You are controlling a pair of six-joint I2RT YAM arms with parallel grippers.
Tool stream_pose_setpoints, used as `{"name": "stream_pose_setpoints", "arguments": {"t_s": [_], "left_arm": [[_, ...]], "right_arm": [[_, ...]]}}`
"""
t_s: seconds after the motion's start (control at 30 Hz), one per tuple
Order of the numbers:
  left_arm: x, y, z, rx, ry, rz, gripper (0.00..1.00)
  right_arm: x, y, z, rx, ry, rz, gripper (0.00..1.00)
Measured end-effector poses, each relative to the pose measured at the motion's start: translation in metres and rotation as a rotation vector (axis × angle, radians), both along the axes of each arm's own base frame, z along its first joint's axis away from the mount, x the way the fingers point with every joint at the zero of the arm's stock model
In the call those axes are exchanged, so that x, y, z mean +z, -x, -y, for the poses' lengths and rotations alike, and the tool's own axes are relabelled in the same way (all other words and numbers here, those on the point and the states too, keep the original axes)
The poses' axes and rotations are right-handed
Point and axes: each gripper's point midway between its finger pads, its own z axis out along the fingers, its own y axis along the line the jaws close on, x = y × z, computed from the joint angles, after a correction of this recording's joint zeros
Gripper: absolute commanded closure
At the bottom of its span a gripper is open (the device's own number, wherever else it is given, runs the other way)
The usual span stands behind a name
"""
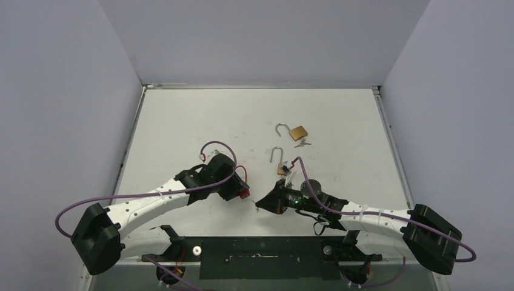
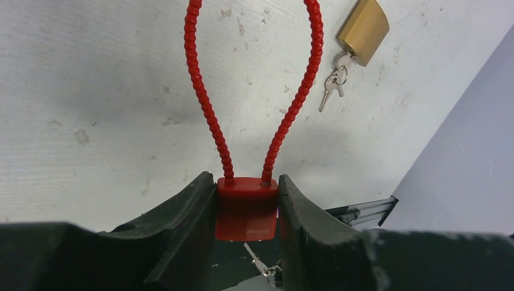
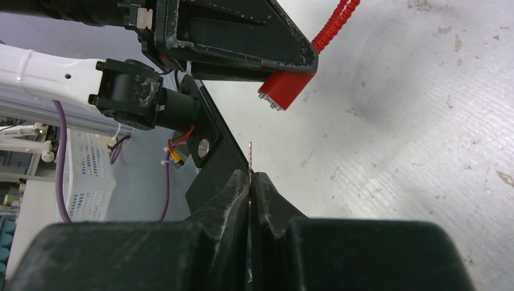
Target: Unlock with the key
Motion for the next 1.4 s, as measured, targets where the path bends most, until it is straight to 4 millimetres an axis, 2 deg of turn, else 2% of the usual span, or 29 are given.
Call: {"name": "stream_pose_setpoints", "arguments": {"t_s": [0.23, 0.6, 1.03, 1.4], "left_arm": [[0.007, 0.002, 0.005, -0.007, 0.061, 0.007, 1.00], [0.022, 0.002, 0.006, 0.038, 0.147, 0.037, 1.00], [0.022, -0.003, 0.004, 0.061, 0.145, 0.047, 1.00], [0.019, -0.007, -0.001, 0.081, 0.130, 0.059, 1.00]], "right_arm": [[0.004, -0.001, -0.013, 0.007, 0.002, 0.009, 1.00], [0.006, -0.018, -0.020, -0.062, 0.024, 0.021, 1.00], [0.004, -0.025, -0.029, -0.082, 0.047, 0.006, 1.00], [0.002, -0.030, -0.034, -0.125, 0.065, -0.078, 1.00]]}}
